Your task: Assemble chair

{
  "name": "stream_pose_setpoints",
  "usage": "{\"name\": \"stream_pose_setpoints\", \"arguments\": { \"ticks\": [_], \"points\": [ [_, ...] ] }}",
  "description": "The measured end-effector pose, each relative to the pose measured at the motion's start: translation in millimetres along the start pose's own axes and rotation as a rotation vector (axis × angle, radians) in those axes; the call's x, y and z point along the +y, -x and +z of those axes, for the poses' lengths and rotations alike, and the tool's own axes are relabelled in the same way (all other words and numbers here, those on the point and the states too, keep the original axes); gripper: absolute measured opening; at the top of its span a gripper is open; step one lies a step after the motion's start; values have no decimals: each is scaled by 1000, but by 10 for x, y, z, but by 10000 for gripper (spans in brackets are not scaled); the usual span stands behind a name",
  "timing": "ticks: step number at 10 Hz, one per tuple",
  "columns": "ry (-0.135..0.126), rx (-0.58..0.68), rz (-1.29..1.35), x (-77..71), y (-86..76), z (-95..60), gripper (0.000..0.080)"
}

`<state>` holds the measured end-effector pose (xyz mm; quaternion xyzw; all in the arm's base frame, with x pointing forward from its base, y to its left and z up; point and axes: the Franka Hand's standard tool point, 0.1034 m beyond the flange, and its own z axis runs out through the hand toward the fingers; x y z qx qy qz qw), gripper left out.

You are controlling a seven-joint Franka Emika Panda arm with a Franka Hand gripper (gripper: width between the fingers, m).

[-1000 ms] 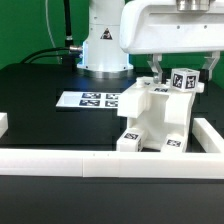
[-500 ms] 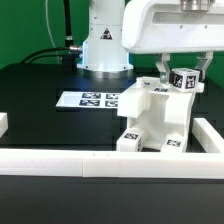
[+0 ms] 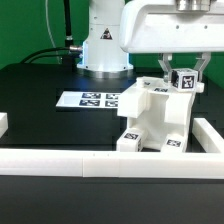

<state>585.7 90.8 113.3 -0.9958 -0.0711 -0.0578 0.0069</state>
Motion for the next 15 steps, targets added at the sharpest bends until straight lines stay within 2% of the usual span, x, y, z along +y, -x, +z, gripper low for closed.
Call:
{"name": "stream_pose_setpoints", "arguments": {
  "ticks": [2, 6, 7, 10, 11, 12, 13, 14, 15],
  "points": [
    [-5, 5, 236, -22, -9, 4, 281],
    [-31, -1, 714, -46, -25, 28, 281],
    [-37, -15, 803, -41, -19, 83, 281],
    [-47, -28, 991, -71, -29, 92, 274],
    [-47, -28, 990, -72, -29, 92, 334],
    [-47, -25, 914, -70, -31, 87, 334],
    [-47, -25, 890, -74, -31, 86, 522],
    [-48, -24, 856, -83, -32, 84, 609],
    [-44, -18, 701, -82, -35, 76, 609]
  ]
}}
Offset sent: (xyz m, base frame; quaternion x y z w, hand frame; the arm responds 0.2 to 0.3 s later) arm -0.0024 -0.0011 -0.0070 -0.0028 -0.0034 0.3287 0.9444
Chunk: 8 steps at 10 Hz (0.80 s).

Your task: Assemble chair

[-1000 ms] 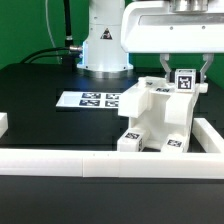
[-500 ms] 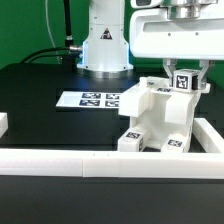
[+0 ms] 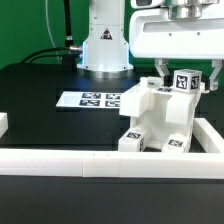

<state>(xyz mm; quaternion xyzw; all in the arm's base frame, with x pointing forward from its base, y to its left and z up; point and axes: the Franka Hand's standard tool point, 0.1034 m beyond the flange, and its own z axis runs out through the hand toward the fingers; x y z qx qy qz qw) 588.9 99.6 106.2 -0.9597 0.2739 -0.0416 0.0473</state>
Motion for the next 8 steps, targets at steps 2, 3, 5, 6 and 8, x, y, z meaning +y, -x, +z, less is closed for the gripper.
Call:
{"name": "stream_pose_setpoints", "arguments": {
  "ticks": [2, 3, 5, 6, 8],
  "points": [
    [-1, 1, -204, 1, -7, -9, 647],
    [0, 1, -324, 4, -10, -11, 647],
    [7, -11, -525, 31, -24, -22, 649],
    [9, -8, -586, 36, -29, -19, 649],
    [11, -9, -715, 47, -37, -17, 649]
  ]
}}
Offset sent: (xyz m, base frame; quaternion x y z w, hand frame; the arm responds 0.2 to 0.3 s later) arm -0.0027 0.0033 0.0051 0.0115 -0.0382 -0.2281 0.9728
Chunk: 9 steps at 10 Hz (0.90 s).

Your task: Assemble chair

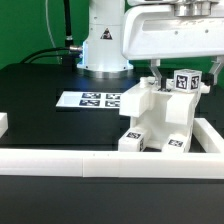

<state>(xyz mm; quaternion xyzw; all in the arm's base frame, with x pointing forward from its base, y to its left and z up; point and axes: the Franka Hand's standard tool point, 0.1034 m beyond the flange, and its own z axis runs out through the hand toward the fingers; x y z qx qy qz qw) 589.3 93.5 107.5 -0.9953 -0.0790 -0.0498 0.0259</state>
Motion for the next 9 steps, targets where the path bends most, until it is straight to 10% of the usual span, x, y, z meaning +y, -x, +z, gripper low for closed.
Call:
{"name": "stream_pose_setpoints", "arguments": {
  "ticks": [5, 9],
  "points": [
    [37, -13, -362, 31, -2, 2, 649],
    [37, -13, -332, 36, 0, 5, 265]
  ]
}}
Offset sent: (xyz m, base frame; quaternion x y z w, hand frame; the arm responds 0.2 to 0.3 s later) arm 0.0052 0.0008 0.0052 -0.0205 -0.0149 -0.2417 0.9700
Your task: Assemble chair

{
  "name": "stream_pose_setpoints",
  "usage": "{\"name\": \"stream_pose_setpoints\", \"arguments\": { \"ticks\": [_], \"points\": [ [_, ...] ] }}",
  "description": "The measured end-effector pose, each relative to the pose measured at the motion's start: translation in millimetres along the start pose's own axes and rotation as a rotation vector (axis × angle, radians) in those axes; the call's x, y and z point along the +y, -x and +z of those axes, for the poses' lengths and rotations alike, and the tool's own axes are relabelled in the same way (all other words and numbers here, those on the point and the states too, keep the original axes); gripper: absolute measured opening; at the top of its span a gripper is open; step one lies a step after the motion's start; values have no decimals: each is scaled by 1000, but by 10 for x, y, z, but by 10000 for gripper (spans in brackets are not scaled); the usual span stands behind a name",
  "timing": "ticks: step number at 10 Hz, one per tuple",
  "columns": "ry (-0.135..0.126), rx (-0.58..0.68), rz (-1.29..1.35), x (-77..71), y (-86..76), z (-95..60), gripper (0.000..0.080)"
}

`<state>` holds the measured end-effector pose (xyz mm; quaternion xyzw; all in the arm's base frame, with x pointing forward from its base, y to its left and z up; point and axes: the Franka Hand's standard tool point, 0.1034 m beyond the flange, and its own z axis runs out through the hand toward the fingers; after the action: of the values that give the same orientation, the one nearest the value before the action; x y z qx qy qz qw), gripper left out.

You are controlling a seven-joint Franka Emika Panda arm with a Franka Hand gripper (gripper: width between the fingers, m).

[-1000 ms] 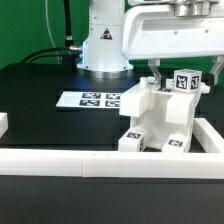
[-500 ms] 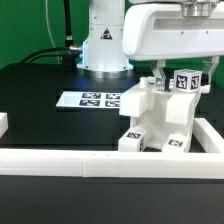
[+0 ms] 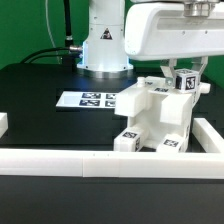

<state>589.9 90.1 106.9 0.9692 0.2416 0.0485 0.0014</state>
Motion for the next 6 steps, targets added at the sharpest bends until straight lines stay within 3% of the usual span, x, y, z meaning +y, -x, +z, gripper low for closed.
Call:
{"name": "stream_pose_setpoints", "arguments": {
  "ticks": [2, 6],
  "points": [
    [-1, 0, 40, -1, 1, 1, 266],
    [-7, 2, 382, 0, -4, 9, 267]
  ]
}}
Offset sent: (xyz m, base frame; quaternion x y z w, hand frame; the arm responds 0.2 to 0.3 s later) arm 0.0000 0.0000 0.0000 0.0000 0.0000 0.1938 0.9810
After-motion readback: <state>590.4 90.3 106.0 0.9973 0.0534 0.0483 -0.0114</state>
